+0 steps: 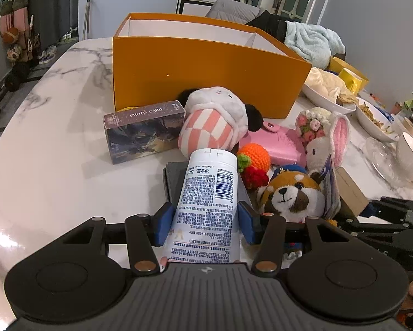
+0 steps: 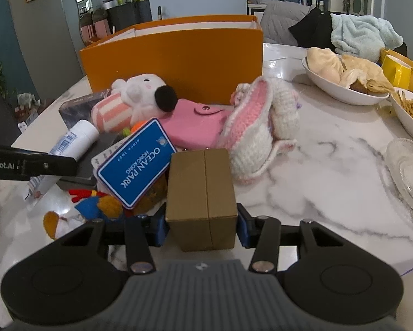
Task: Organize objects
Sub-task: 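Close the left gripper on the lotion tube while the right gripper grasps the brown box, then lift the lotion tube and brown box and carry both over the orange box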
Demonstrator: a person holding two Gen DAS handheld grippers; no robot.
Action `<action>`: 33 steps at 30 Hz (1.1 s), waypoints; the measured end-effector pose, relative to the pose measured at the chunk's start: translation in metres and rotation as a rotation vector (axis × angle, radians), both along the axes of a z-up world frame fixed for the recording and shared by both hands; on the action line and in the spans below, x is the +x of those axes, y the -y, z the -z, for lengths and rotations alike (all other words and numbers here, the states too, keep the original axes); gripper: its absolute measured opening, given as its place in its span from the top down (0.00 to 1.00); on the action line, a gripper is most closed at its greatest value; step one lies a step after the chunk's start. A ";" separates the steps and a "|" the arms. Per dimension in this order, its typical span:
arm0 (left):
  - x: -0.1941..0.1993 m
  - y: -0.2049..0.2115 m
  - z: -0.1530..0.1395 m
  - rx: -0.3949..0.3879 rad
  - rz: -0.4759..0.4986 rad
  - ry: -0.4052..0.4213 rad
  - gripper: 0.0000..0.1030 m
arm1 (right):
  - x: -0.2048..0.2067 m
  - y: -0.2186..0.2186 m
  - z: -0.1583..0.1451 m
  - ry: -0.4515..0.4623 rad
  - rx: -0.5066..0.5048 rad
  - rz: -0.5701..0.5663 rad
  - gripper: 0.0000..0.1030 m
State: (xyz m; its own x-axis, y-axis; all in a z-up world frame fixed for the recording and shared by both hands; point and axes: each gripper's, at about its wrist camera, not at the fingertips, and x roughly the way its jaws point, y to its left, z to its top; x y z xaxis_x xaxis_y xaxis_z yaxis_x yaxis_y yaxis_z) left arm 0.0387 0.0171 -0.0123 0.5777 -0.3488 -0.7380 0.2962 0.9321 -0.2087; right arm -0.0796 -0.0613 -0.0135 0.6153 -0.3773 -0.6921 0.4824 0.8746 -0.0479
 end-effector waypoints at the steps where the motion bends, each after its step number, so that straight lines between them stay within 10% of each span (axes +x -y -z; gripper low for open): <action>1: 0.001 0.001 0.001 0.003 0.002 0.002 0.42 | 0.001 0.001 0.001 0.002 0.006 0.000 0.51; 33: -0.008 0.000 -0.002 0.024 0.040 0.023 0.46 | -0.028 -0.005 -0.012 0.064 0.008 0.053 0.52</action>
State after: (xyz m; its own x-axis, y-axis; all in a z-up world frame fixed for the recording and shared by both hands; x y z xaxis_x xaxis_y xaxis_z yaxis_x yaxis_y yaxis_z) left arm 0.0306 0.0169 -0.0105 0.5808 -0.3545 -0.7328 0.3377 0.9240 -0.1793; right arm -0.1077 -0.0559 -0.0019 0.6377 -0.4056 -0.6548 0.5303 0.8478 -0.0087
